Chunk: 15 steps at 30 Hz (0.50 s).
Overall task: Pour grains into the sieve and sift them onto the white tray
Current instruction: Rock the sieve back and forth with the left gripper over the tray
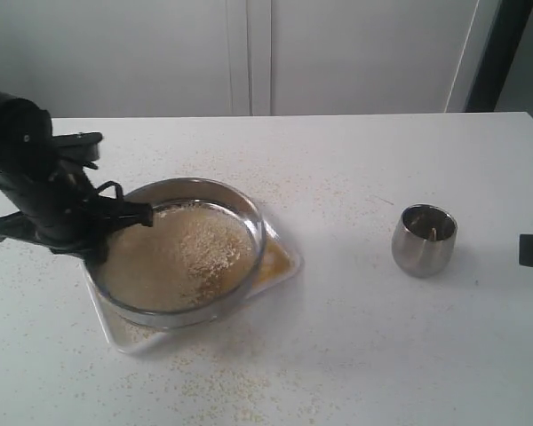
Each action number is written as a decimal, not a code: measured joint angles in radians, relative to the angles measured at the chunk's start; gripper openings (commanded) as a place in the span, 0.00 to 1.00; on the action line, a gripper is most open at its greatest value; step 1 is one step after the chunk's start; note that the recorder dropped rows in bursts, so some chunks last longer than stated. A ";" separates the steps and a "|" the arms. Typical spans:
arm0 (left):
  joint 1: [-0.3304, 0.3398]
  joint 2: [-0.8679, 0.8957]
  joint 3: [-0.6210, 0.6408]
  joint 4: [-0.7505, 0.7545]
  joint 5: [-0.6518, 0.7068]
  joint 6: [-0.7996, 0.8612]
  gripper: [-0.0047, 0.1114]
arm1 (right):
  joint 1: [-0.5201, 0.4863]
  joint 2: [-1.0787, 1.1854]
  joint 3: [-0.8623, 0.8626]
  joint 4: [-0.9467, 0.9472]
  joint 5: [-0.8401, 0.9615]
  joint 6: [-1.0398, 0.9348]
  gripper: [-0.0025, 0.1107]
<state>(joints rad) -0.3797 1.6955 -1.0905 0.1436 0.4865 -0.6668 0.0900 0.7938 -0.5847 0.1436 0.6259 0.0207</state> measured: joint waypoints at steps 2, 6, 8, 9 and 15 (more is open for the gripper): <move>0.041 0.000 0.000 0.022 0.032 -0.103 0.04 | 0.000 0.000 0.000 0.000 0.000 0.000 0.02; 0.016 0.004 0.000 -0.010 -0.025 -0.056 0.04 | 0.000 0.000 0.000 0.000 0.000 0.000 0.02; -0.031 0.011 -0.004 -0.032 -0.046 0.012 0.04 | 0.000 0.000 0.000 0.000 0.000 0.000 0.02; -0.038 0.011 -0.007 -0.031 -0.047 0.026 0.04 | 0.000 0.000 0.000 0.000 0.000 0.000 0.02; 0.042 0.014 -0.008 -0.031 0.035 -0.121 0.04 | 0.000 0.000 0.000 0.000 0.000 0.000 0.02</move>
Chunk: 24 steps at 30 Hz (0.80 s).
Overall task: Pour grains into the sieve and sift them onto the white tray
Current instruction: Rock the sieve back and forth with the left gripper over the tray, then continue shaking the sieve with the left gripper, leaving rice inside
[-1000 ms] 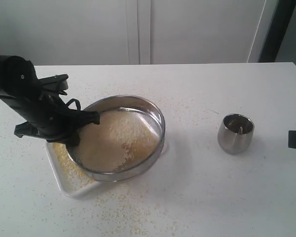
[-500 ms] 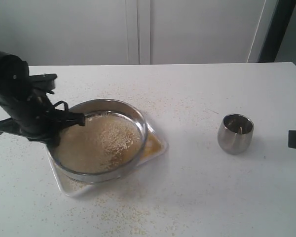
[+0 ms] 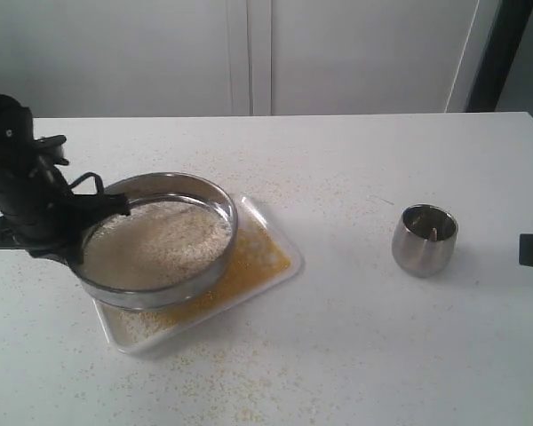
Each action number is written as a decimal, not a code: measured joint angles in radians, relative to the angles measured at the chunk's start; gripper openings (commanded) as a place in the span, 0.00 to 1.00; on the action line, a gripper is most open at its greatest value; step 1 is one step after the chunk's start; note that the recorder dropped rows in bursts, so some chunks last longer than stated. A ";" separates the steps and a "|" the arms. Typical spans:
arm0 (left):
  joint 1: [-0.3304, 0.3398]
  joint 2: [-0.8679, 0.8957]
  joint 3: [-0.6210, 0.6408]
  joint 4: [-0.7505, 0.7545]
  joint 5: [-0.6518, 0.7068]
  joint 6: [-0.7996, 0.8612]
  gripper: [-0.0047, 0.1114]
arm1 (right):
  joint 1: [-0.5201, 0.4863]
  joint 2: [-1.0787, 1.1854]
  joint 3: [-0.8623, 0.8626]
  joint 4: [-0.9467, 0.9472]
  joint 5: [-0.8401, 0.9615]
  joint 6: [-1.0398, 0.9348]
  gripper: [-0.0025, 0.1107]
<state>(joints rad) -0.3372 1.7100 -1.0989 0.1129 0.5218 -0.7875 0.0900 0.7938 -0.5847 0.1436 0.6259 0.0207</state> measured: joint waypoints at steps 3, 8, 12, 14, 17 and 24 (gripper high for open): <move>-0.018 0.002 0.000 -0.041 -0.022 0.080 0.04 | 0.000 0.000 0.000 0.000 0.000 0.000 0.02; -0.045 0.002 0.000 -0.063 -0.015 0.168 0.04 | 0.000 0.000 0.000 0.000 0.000 0.000 0.02; 0.012 0.002 0.000 -0.046 0.030 0.051 0.04 | 0.000 0.000 0.000 0.000 0.000 0.000 0.02; 0.004 0.002 0.000 -0.063 -0.005 0.073 0.04 | 0.000 0.000 0.000 0.000 0.000 0.000 0.02; -0.056 0.002 0.000 -0.104 -0.082 0.177 0.04 | 0.000 0.000 0.000 0.000 0.000 0.000 0.02; 0.008 0.002 0.000 -0.113 -0.022 0.145 0.04 | 0.000 0.000 0.000 0.000 0.000 0.000 0.02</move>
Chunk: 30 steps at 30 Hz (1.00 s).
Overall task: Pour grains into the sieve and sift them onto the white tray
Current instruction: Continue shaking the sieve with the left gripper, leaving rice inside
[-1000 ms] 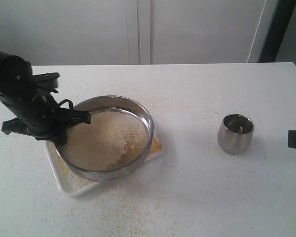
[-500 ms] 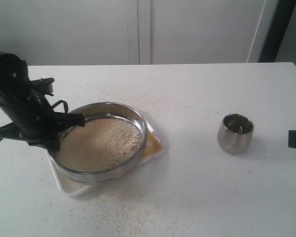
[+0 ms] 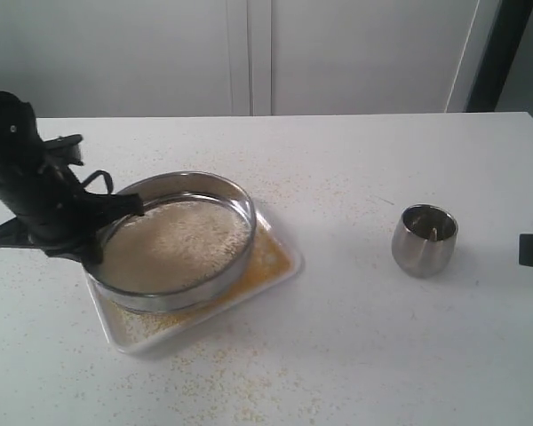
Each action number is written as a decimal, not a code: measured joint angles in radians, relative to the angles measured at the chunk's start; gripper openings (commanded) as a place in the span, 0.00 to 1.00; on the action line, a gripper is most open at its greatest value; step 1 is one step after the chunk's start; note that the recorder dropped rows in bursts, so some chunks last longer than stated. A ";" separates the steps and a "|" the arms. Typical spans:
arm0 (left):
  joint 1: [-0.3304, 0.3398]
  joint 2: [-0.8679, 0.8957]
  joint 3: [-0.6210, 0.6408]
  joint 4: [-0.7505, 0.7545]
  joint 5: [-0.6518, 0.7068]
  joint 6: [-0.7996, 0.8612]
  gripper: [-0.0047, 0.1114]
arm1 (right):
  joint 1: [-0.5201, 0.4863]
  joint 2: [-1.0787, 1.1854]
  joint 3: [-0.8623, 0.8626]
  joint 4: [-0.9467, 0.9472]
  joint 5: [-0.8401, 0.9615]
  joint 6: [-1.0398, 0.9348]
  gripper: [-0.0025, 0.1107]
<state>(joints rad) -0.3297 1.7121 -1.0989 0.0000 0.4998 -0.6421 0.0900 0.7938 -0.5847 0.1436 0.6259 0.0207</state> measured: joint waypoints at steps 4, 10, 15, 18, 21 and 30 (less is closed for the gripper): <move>-0.015 0.000 0.000 0.000 -0.015 -0.022 0.04 | 0.000 0.000 0.000 0.000 0.000 0.000 0.02; -0.074 0.000 0.000 -0.010 -0.020 0.069 0.04 | 0.000 0.000 0.000 0.000 0.000 0.000 0.02; -0.007 0.000 0.000 0.025 0.034 -0.065 0.04 | 0.000 0.000 0.000 0.000 0.000 0.000 0.02; -0.081 0.000 0.000 0.000 -0.068 0.017 0.04 | 0.000 0.000 0.000 0.000 0.000 0.000 0.02; -0.086 0.000 -0.001 0.027 -0.018 0.027 0.04 | 0.000 0.000 0.000 0.000 0.000 0.000 0.02; -0.015 -0.006 -0.001 0.102 -0.004 -0.068 0.04 | 0.000 0.000 0.000 0.000 0.000 0.002 0.02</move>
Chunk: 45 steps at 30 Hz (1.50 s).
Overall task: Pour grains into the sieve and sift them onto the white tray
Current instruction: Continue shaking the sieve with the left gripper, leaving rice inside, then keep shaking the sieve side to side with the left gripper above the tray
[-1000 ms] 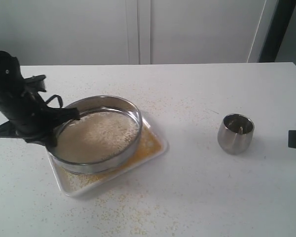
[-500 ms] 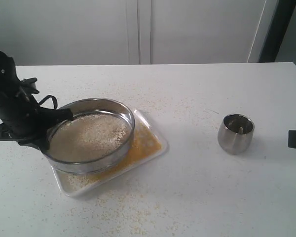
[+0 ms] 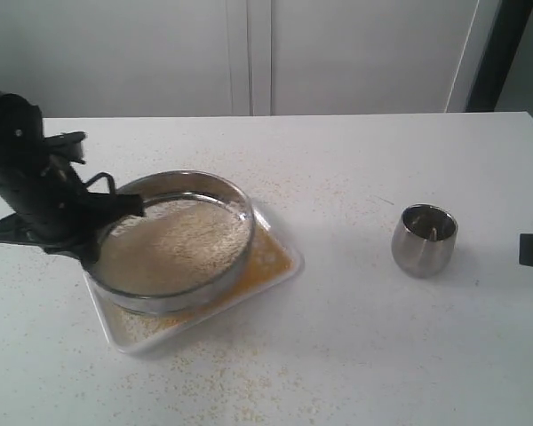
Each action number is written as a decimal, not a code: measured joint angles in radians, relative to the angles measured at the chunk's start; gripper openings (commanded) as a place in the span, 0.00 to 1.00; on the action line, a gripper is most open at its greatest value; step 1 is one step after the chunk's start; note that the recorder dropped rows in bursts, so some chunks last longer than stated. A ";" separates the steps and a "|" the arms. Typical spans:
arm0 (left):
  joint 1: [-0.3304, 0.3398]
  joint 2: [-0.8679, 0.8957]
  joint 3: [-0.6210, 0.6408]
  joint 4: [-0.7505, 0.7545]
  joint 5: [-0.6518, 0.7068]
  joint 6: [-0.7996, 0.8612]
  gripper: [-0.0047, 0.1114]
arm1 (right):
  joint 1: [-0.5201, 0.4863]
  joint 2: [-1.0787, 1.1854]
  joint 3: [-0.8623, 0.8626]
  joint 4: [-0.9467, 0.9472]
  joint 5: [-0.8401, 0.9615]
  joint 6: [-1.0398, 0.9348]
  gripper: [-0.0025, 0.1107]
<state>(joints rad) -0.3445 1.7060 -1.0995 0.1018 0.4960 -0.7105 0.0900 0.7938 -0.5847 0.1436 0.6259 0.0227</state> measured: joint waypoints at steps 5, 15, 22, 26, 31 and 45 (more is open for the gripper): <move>-0.048 -0.002 0.021 -0.017 -0.073 0.090 0.04 | 0.000 0.000 0.000 0.000 0.000 0.000 0.02; -0.008 0.006 0.036 -0.069 -0.124 0.039 0.04 | 0.000 0.000 0.000 0.000 0.000 0.000 0.02; -0.003 -0.002 0.032 -0.112 -0.099 0.090 0.04 | 0.000 0.000 0.000 0.000 0.000 0.000 0.02; 0.002 -0.003 0.032 -0.102 -0.119 0.030 0.04 | 0.000 0.000 0.000 0.000 0.000 0.000 0.02; -0.071 0.003 0.001 -0.076 -0.052 0.129 0.04 | 0.000 0.000 0.000 0.000 0.000 0.000 0.02; -0.027 -0.011 -0.056 0.044 0.054 0.000 0.04 | 0.000 0.000 0.000 0.000 0.000 0.000 0.02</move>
<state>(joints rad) -0.3710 1.6953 -1.1553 0.1456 0.5499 -0.7104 0.0900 0.7938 -0.5847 0.1436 0.6259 0.0227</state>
